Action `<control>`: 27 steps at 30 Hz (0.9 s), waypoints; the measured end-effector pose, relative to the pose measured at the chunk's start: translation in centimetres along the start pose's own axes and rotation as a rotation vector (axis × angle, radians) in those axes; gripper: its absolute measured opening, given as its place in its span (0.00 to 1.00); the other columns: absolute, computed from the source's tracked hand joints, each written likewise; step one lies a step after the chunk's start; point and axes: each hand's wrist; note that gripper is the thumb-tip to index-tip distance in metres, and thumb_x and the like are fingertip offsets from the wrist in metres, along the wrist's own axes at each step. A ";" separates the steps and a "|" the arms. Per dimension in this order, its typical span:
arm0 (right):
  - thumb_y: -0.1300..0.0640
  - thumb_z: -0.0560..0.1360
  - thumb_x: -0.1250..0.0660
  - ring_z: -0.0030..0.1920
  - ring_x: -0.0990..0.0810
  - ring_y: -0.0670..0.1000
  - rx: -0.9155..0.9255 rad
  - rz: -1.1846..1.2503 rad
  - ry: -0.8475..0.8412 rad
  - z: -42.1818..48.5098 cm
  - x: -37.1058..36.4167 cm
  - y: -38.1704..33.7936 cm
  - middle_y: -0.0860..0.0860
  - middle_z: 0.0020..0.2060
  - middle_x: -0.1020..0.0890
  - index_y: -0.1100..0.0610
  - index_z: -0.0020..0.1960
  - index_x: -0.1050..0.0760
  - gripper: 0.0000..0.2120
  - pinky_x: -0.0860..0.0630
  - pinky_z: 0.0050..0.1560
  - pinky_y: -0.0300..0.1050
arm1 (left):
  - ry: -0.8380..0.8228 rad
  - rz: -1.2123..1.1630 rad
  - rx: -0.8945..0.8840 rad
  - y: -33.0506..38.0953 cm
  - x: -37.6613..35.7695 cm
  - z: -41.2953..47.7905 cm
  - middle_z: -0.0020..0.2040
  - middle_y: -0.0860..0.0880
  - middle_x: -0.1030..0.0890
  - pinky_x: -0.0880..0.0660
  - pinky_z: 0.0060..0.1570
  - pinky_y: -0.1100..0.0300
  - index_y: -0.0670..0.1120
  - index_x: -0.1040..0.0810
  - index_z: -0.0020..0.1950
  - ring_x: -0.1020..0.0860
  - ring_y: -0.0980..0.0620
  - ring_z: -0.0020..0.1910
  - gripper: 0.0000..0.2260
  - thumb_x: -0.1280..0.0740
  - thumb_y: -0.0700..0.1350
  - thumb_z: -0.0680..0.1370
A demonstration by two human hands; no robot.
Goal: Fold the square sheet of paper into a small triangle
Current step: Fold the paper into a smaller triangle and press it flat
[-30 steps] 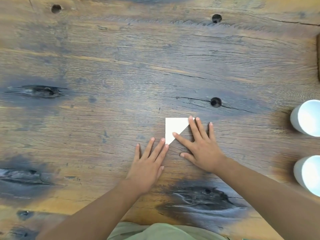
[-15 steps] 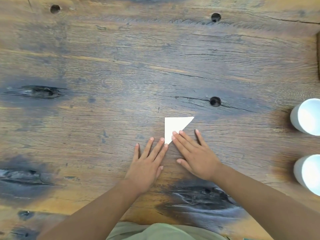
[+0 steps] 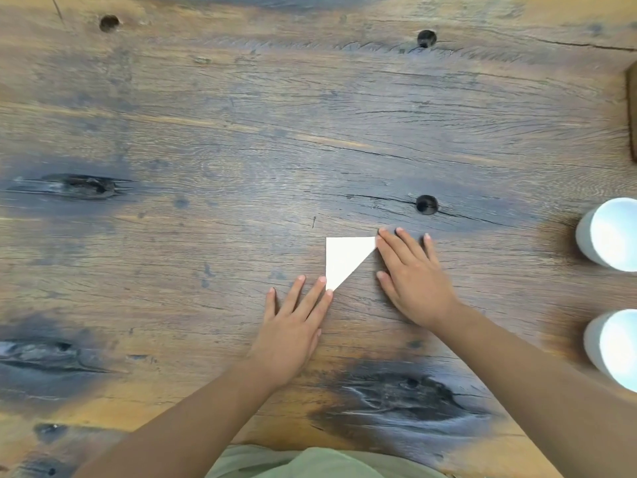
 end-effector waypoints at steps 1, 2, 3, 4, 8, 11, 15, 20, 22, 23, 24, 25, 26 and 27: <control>0.51 0.81 0.44 0.77 0.41 0.57 -0.009 0.042 0.027 0.4 0.2 -0.5 0.53 0.76 0.37 0.58 0.77 0.41 0.26 0.46 0.76 0.61 | -0.010 -0.006 0.000 0.0 0.0 0.1 0.81 0.52 0.59 0.52 0.74 0.32 0.52 0.56 0.81 0.61 0.44 0.79 0.28 0.46 0.50 0.84; 0.54 0.81 0.42 0.75 0.38 0.58 -0.022 0.086 0.060 0.8 0.5 -1.0 0.55 0.74 0.34 0.60 0.75 0.38 0.25 0.42 0.76 0.59 | -0.017 -0.009 -0.001 0.0 0.0 0.1 0.81 0.52 0.60 0.53 0.73 0.32 0.52 0.57 0.81 0.62 0.44 0.79 0.29 0.45 0.47 0.83; 0.56 0.80 0.40 0.72 0.35 0.59 -0.039 0.123 0.089 1.3 0.7 -1.5 0.56 0.71 0.31 0.61 0.73 0.35 0.24 0.38 0.73 0.57 | -0.018 -0.011 -0.002 0.0 -0.1 0.2 0.81 0.52 0.61 0.53 0.73 0.32 0.52 0.57 0.80 0.63 0.44 0.79 0.30 0.44 0.46 0.83; 0.55 0.79 0.38 0.68 0.32 0.59 -0.061 0.147 0.106 1.7 0.9 -1.8 0.56 0.68 0.29 0.60 0.71 0.34 0.23 0.34 0.70 0.56 | -0.020 -0.014 -0.003 0.0 -0.1 0.3 0.81 0.52 0.61 0.54 0.74 0.32 0.52 0.56 0.80 0.64 0.44 0.79 0.30 0.44 0.44 0.83; 0.46 0.76 0.33 0.60 0.29 0.56 -0.145 0.147 0.059 2.8 1.4 -2.9 0.53 0.59 0.28 0.56 0.66 0.31 0.23 0.30 0.60 0.54 | -0.023 -0.032 -0.015 -0.3 0.2 0.3 0.81 0.52 0.60 0.54 0.73 0.32 0.52 0.53 0.80 0.63 0.44 0.79 0.29 0.43 0.43 0.82; 0.44 0.74 0.31 0.58 0.28 0.56 -0.175 0.142 0.013 3.1 1.7 -3.2 0.53 0.56 0.28 0.54 0.63 0.31 0.23 0.30 0.58 0.53 | -0.001 -0.062 -0.004 0.0 0.8 0.4 0.81 0.51 0.53 0.50 0.73 0.32 0.50 0.43 0.77 0.57 0.43 0.79 0.23 0.44 0.44 0.83; 0.45 0.74 0.30 0.57 0.27 0.56 -0.208 0.159 -0.042 3.0 1.7 -3.8 0.53 0.56 0.27 0.54 0.62 0.33 0.23 0.29 0.57 0.53 | 0.202 -0.150 0.035 0.6 2.1 1.7 0.72 0.49 0.32 0.35 0.67 0.44 0.48 0.29 0.65 0.35 0.45 0.71 0.13 0.41 0.48 0.82; 0.47 0.74 0.29 0.58 0.26 0.57 -0.288 0.214 -0.107 2.4 1.5 -4.9 0.54 0.56 0.27 0.57 0.59 0.29 0.20 0.27 0.58 0.54 | 0.287 -0.516 0.291 0.9 4.6 5.9 0.58 0.47 0.26 0.30 0.60 0.49 0.45 0.28 0.63 0.27 0.47 0.58 0.15 0.32 0.48 0.78; 0.48 0.73 0.29 0.58 0.27 0.57 -0.307 0.246 -0.111 2.1 1.3 -5.2 0.54 0.56 0.27 0.57 0.58 0.28 0.19 0.27 0.58 0.53 | 0.262 -0.579 0.319 1.2 5.0 6.9 0.58 0.46 0.26 0.30 0.60 0.49 0.44 0.29 0.63 0.27 0.46 0.58 0.17 0.30 0.47 0.77; 0.49 0.73 0.29 0.58 0.26 0.56 -0.312 0.278 -0.099 1.9 1.2 -5.3 0.54 0.55 0.27 0.56 0.56 0.27 0.16 0.28 0.58 0.53 | 0.256 -0.600 0.325 1.3 5.0 7.2 0.57 0.47 0.26 0.30 0.60 0.49 0.44 0.28 0.63 0.27 0.46 0.57 0.18 0.29 0.47 0.76; 0.51 0.73 0.29 0.56 0.26 0.55 -0.311 0.317 -0.084 1.7 1.1 -5.4 0.53 0.53 0.26 0.55 0.52 0.28 0.13 0.28 0.56 0.52 | 0.252 -0.617 0.331 1.3 4.9 7.3 0.57 0.47 0.26 0.29 0.59 0.49 0.44 0.28 0.61 0.26 0.46 0.56 0.18 0.28 0.47 0.75; 0.53 0.73 0.29 0.55 0.26 0.55 -0.304 0.350 -0.074 1.5 1.0 -5.4 0.52 0.51 0.27 0.54 0.50 0.28 0.11 0.28 0.55 0.50 | 0.250 -0.633 0.336 1.3 4.8 7.4 0.56 0.47 0.26 0.29 0.59 0.48 0.45 0.27 0.60 0.26 0.47 0.56 0.17 0.27 0.46 0.75; 0.55 0.73 0.29 0.53 0.26 0.54 -0.292 0.375 -0.063 1.3 0.9 -5.4 0.51 0.49 0.27 0.54 0.48 0.29 0.09 0.29 0.53 0.48 | 0.249 -0.648 0.337 1.2 4.7 7.4 0.55 0.48 0.26 0.29 0.59 0.48 0.45 0.27 0.58 0.26 0.47 0.55 0.16 0.27 0.46 0.74; 0.56 0.73 0.30 0.51 0.27 0.54 -0.279 0.394 -0.056 1.1 0.7 -5.3 0.50 0.48 0.27 0.54 0.47 0.29 0.08 0.30 0.51 0.47 | 0.246 -0.657 0.332 1.2 4.6 7.4 0.54 0.49 0.27 0.29 0.59 0.47 0.46 0.26 0.56 0.26 0.47 0.55 0.15 0.26 0.45 0.73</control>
Point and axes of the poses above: each hand's wrist, its own z-axis towards the middle knuckle, its own x-axis out of the back of the hand, y = z × x
